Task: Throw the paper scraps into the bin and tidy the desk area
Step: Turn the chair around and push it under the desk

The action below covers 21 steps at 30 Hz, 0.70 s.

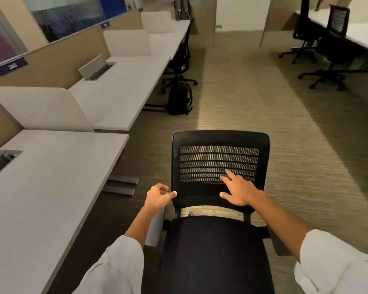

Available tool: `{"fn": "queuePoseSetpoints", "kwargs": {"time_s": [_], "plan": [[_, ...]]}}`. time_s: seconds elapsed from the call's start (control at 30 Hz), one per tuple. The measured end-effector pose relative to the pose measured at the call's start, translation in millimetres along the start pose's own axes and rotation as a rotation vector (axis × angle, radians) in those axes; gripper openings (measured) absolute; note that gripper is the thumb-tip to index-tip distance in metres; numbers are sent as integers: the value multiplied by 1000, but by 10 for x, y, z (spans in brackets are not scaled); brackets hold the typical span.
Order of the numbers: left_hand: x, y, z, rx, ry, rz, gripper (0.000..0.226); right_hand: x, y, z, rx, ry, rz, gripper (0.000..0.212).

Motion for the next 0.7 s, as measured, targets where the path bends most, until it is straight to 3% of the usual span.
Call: {"fn": "queuePoseSetpoints", "kwargs": {"time_s": [0.23, 0.53, 0.7], "plan": [[231, -272, -216, -110, -13, -9, 55, 173, 33, 6, 18, -97, 3, 81], [396, -206, -492, -86, 75, 54, 57, 410, 335, -195, 51, -124, 62, 89], [460, -441, -693, -93, -49, -145, 65, 952, 800, -577, 161, -144, 120, 94]]}}
Point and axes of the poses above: each hand's wrist, its own z-axis away from the middle knuckle, its own y-axis out of the back of the hand, x = y × z, the point moved 10 cm from there along -z, towards the middle knuckle, and after that the axes turned 10 degrees about z, right-handed, at the moved point
